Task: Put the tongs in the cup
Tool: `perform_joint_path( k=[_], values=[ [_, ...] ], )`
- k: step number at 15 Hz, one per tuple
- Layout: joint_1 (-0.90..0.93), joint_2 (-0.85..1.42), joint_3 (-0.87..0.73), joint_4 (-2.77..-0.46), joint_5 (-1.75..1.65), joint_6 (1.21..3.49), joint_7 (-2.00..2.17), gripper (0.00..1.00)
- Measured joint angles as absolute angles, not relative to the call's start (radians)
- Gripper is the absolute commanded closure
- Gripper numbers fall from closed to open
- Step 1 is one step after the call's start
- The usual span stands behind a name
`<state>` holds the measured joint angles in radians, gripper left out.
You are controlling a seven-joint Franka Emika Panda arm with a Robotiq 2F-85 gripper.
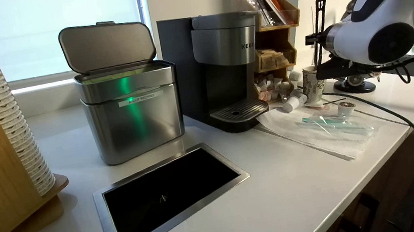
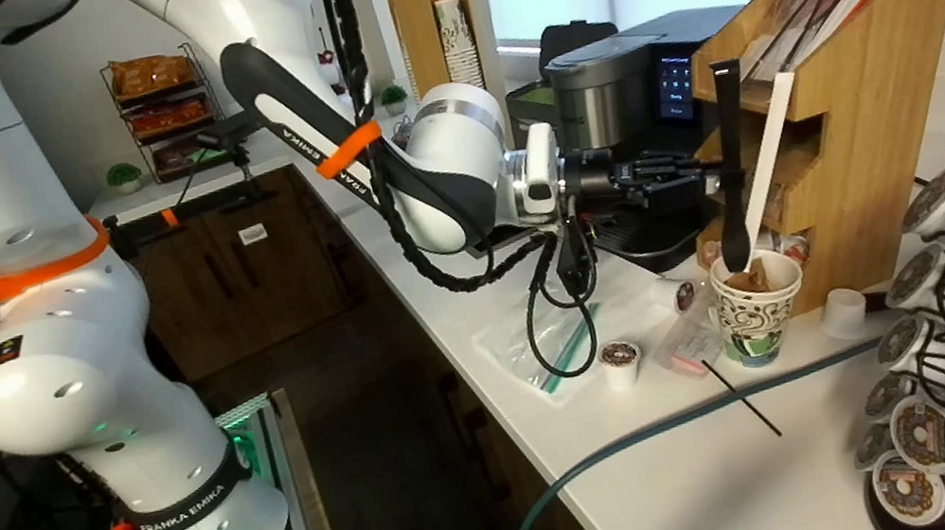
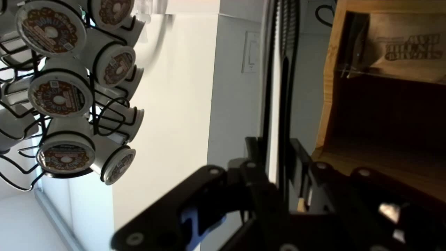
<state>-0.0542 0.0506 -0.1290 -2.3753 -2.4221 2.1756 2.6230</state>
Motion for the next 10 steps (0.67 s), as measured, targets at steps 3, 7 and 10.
perform_joint_path(
  k=[3, 7, 10],
  values=[
    [-0.059, 0.081, -0.119, -2.362, -2.382, 2.176, 2.613, 0.94],
    [-0.070, 0.112, -0.110, -2.352, -2.329, 2.176, 2.580, 0.94],
    [-0.074, 0.114, -0.105, -2.351, -2.327, 2.175, 2.578, 0.94]
  ],
)
